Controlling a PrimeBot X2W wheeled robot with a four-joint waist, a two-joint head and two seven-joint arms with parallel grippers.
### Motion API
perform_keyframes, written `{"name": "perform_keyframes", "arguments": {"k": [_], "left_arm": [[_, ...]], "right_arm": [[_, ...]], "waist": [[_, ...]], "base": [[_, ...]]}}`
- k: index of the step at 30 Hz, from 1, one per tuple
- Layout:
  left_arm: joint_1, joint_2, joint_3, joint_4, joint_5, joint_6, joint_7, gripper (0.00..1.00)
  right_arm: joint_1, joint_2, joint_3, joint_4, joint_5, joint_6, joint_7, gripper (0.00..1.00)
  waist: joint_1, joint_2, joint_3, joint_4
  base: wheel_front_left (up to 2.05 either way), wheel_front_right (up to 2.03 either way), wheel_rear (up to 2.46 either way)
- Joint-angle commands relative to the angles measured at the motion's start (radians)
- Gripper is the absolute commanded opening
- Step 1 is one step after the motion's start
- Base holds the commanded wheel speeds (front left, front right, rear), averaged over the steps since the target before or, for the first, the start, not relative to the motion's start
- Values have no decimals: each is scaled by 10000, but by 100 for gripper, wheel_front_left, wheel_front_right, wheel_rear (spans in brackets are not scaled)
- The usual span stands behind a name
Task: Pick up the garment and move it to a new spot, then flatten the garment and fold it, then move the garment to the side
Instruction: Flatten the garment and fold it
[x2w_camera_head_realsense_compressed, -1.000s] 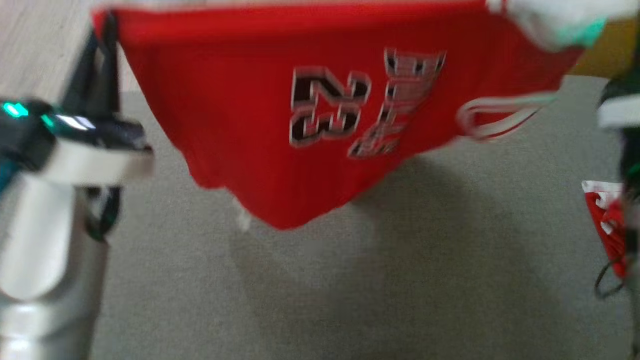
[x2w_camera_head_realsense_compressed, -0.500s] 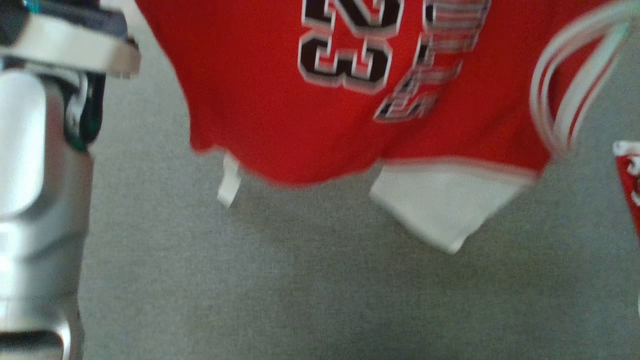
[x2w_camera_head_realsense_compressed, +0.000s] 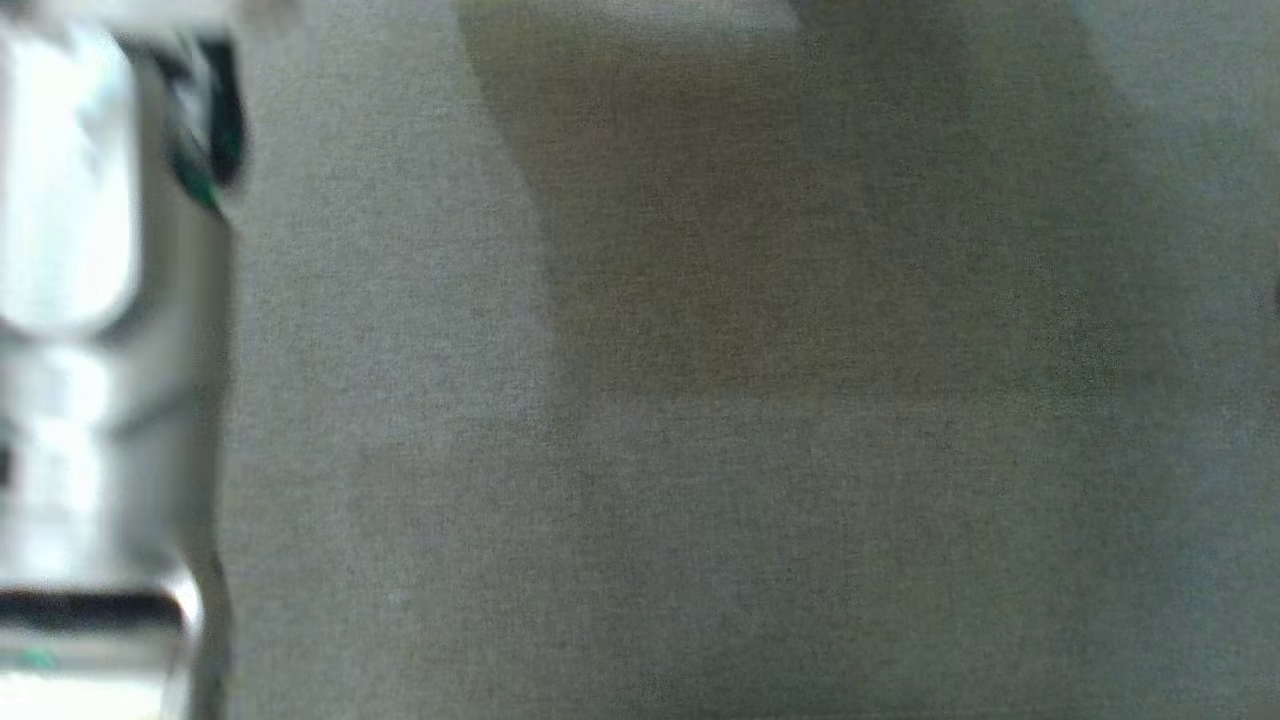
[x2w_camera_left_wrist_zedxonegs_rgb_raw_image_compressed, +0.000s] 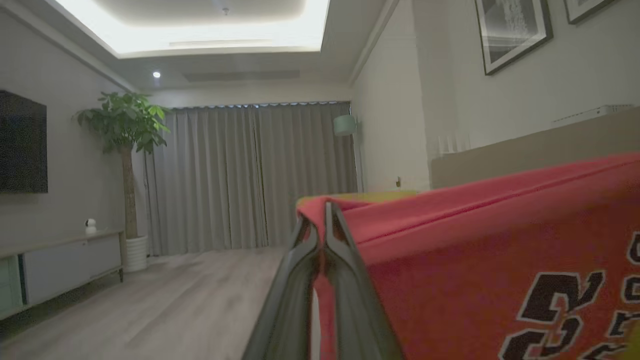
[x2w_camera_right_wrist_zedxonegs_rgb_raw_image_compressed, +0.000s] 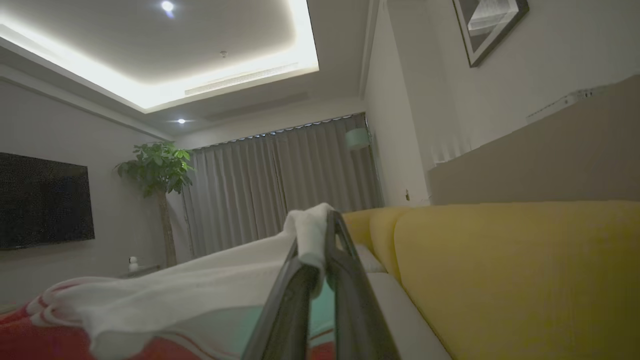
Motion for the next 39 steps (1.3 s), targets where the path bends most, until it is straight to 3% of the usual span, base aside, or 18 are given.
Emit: {"name": "perform_keyframes", "arguments": {"k": [1, 10, 17, 30, 39], "left_arm": [[828, 228, 434, -265, -172, 49, -30, 0], [5821, -965, 293, 360, -291, -357, -34, 0], [8124, -1202, 570, 264, -609, -313, -35, 0], [10454, -1213, 625, -263, -1052, -200, -35, 0], [10640, -1214, 645, -723, -754, -368, -35, 0]], "right_arm": [[774, 4, 162, -167, 315, -9, -132, 0], [6117, 322, 1291, -165, 1880, -9, -43, 0], [8997, 680, 1671, -287, 2657, -9, -117, 0], [11303, 1063, 1711, -751, 3160, -9, -81, 0], [12032, 1214, 1553, -1916, 3321, -9, 281, 0]], "waist": [[1, 0, -43, -5], [1, 0, -515, -65], [1, 0, -1356, -211], [1, 0, -2851, -371], [1, 0, -2867, -146]], "base": [[0, 0, 0], [0, 0, 0], [0, 0, 0], [0, 0, 0], [0, 0, 0]]}}
